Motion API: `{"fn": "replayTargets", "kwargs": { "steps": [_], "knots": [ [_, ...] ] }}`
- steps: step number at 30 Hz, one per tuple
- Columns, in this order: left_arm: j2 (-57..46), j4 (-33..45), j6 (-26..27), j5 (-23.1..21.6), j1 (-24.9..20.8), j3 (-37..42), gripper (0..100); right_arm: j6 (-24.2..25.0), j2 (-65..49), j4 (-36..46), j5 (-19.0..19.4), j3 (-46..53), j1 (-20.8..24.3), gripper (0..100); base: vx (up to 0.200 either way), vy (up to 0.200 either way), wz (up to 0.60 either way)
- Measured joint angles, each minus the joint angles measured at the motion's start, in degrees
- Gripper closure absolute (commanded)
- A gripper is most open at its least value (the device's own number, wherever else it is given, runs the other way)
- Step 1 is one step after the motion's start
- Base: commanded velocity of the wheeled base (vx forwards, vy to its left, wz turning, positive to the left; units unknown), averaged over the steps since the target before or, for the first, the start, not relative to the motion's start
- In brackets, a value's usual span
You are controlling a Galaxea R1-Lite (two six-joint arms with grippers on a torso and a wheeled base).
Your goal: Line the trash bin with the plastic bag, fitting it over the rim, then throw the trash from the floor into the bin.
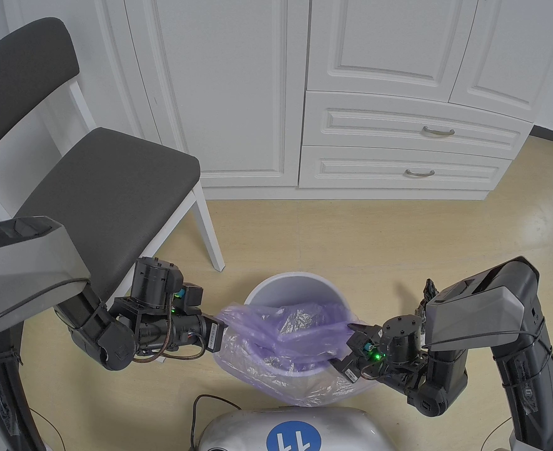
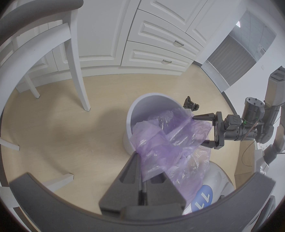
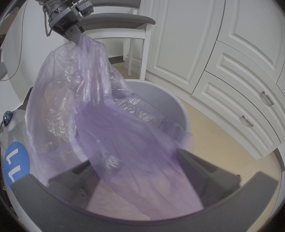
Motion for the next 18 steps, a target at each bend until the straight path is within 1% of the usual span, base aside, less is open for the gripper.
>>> {"fn": "replayTargets", "kwargs": {
  "steps": [12, 18],
  "knots": [
    [0.85, 0.00, 0.05, 0.02, 1.33, -0.72, 100, 7.01, -2.82, 0.00, -0.16, -1.11, -0.02, 100, 0.000, 0.000, 0.00],
    [1.83, 0.02, 0.00, -0.02, 2.29, -1.48, 100, 10.85, -3.44, 0.00, -0.30, -3.69, -0.41, 100, 0.000, 0.000, 0.00]
  ]
}}
